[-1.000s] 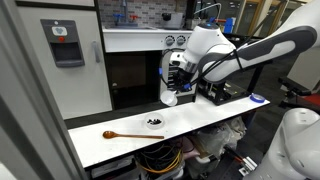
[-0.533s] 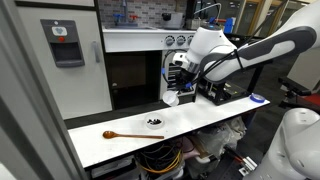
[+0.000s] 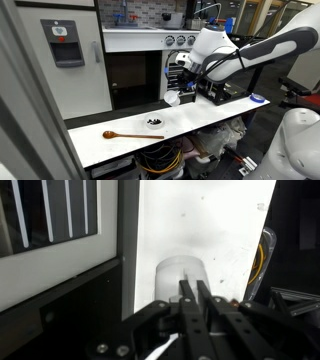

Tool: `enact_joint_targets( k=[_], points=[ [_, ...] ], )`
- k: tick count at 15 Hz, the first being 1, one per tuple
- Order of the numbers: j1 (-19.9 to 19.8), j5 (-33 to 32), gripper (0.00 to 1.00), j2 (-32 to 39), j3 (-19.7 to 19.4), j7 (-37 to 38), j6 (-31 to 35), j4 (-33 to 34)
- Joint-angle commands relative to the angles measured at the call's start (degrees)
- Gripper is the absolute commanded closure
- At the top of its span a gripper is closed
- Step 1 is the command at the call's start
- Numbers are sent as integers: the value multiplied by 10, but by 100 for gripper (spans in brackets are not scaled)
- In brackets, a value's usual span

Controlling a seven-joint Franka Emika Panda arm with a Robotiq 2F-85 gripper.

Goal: Lift the white cup and empty its contents into the bowl

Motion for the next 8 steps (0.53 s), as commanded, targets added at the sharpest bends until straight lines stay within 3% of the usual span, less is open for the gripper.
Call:
enact_joint_targets(
  k=[1, 8],
  points=[
    [-12, 23, 98, -20, -8, -18, 32, -29],
    [-16, 46, 98, -44, -46, -25, 73, -72]
  ],
)
